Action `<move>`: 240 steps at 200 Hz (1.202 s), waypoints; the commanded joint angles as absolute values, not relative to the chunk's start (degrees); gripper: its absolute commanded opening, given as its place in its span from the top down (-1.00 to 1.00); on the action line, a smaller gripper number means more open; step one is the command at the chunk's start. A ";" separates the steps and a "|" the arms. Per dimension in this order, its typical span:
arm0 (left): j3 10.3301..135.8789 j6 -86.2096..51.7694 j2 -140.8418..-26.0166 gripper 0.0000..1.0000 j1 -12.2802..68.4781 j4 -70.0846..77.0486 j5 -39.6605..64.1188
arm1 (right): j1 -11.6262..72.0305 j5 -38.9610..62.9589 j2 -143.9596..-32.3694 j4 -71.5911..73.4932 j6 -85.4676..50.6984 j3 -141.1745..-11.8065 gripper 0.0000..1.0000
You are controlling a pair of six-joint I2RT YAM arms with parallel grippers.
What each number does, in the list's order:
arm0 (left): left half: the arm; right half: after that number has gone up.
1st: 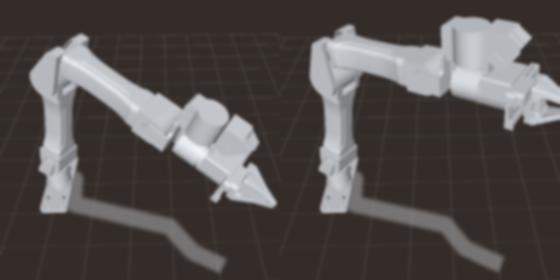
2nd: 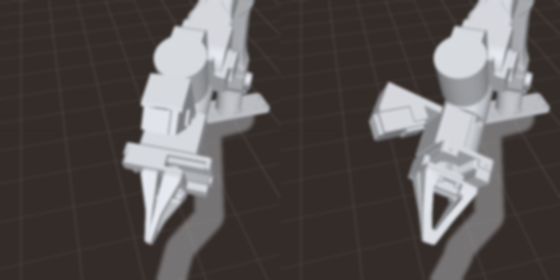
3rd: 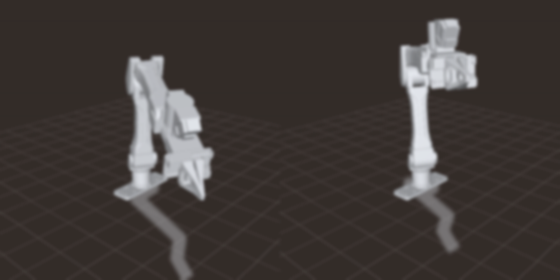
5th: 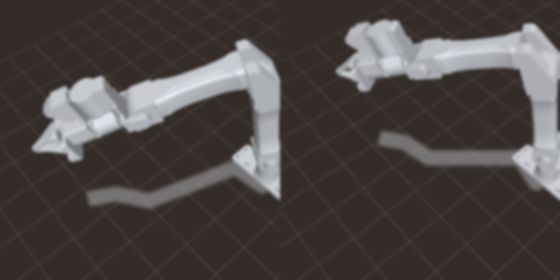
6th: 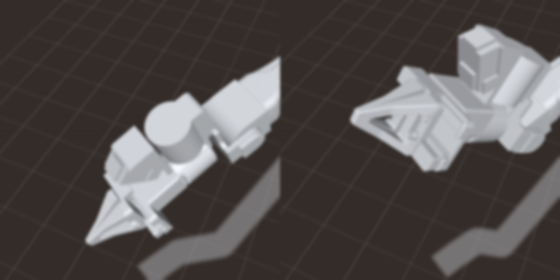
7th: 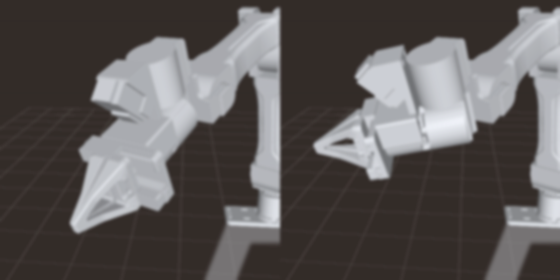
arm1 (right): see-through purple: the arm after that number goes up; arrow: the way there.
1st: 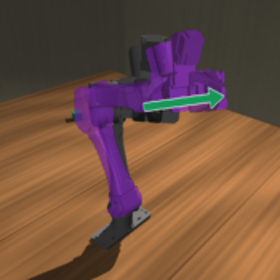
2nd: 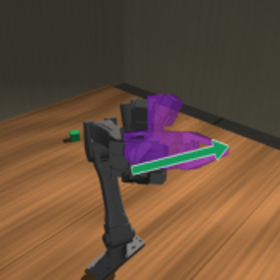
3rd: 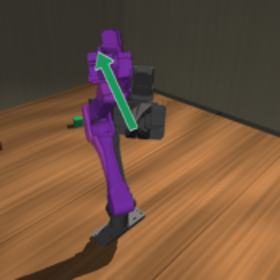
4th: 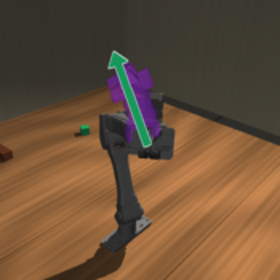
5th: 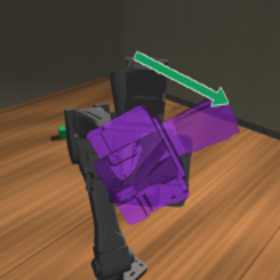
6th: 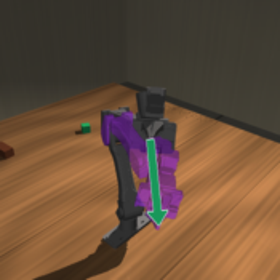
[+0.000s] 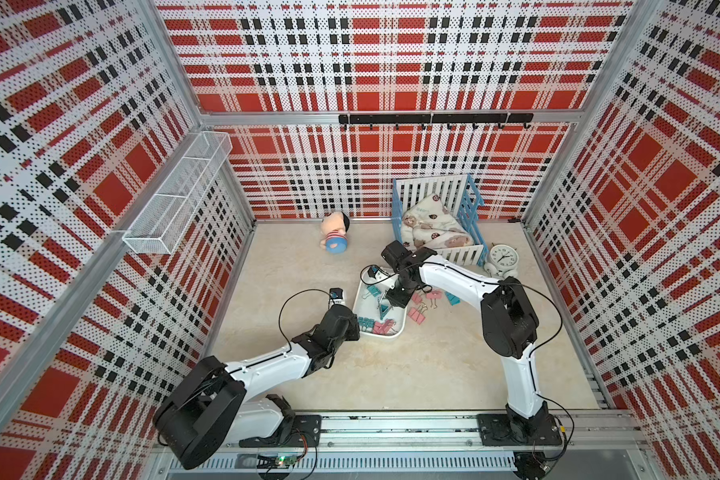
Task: Take out the binder clips from the storage box
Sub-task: Pick up the binder clip from the storage box.
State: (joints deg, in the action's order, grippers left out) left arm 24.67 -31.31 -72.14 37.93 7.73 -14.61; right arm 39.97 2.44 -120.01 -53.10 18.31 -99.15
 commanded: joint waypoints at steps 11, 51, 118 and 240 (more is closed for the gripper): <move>23.95 -31.46 -71.63 0.39 38.15 8.17 -14.95 | 40.97 2.02 -120.73 -54.10 20.96 -101.85 0.08; 23.95 -31.43 -71.53 0.40 38.19 7.91 -15.12 | 41.45 2.20 -122.44 -55.21 22.43 -102.79 0.09; 24.01 -31.40 -71.99 0.40 38.14 8.14 -15.05 | 41.75 0.44 -123.88 -56.76 24.56 -103.18 0.09; 23.97 -31.38 -71.68 0.40 38.11 7.92 -15.21 | 42.36 1.80 -125.69 -55.81 25.89 -102.83 0.28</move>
